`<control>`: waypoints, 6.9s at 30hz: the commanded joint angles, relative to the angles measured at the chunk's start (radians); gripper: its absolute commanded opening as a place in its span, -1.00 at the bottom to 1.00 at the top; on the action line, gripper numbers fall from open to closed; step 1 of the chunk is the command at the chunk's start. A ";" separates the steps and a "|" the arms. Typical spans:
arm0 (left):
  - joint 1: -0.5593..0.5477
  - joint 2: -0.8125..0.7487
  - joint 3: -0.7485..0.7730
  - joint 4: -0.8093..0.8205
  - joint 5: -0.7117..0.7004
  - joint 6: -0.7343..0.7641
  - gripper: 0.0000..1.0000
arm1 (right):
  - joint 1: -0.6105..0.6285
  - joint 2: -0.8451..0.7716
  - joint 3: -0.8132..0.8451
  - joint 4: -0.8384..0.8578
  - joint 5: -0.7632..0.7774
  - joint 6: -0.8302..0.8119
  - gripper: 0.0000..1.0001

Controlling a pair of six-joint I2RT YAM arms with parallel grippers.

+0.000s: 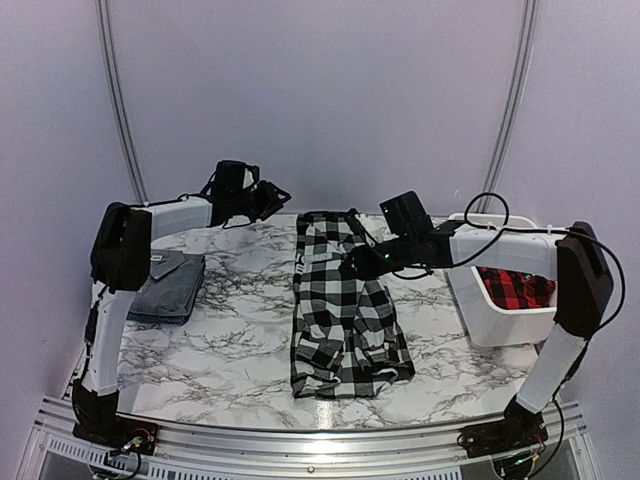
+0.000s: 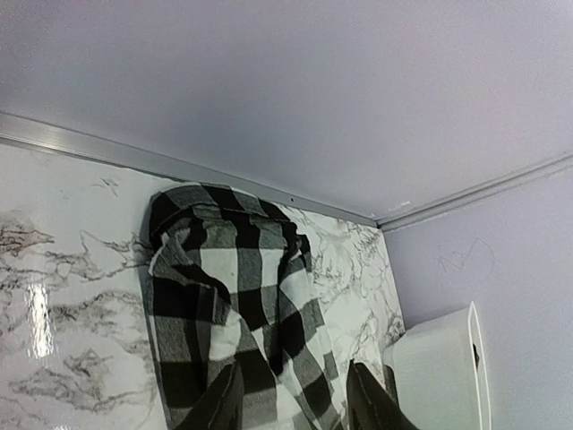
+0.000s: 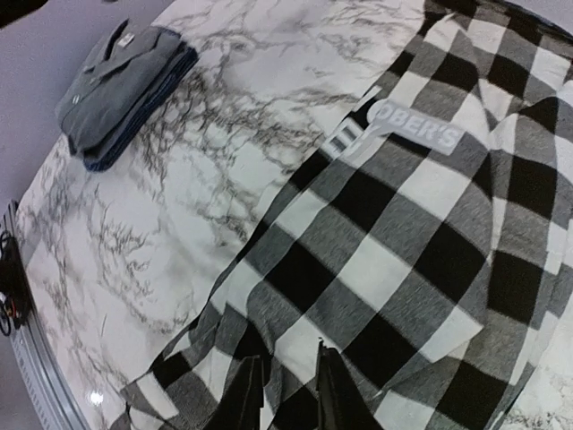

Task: Fold and stack the long sleeve shirts
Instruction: Fold the sleeve of the rectangle-folded shirt, then smooth out the rectangle-folded shirt at the center of the board, then move the rectangle-folded shirt to the center of the board, then adjust the rectangle-folded shirt at the center of the board.

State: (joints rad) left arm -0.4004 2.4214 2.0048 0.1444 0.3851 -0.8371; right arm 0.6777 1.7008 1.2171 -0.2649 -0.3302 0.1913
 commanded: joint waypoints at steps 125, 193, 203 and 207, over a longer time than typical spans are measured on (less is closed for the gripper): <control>-0.176 -0.058 -0.300 -0.287 -0.043 0.185 -0.48 | -0.213 -0.108 -0.465 0.219 0.079 0.203 -0.38; -0.014 -0.731 -1.057 -0.245 -0.083 0.196 -0.11 | 0.489 0.334 0.324 -0.289 0.544 0.182 -1.00; -0.080 -0.734 -1.129 -0.196 -0.069 0.163 -0.12 | 0.504 0.391 0.350 -0.260 0.431 0.196 -1.00; -0.099 -0.722 -1.140 -0.178 -0.069 0.155 -0.18 | 0.503 0.413 0.397 -0.255 0.419 0.199 -1.00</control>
State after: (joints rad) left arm -0.4847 1.7065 0.8787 -0.0795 0.3058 -0.6697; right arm 1.1744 2.0888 1.5398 -0.5320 0.1276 0.3885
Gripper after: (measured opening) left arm 0.419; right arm 0.003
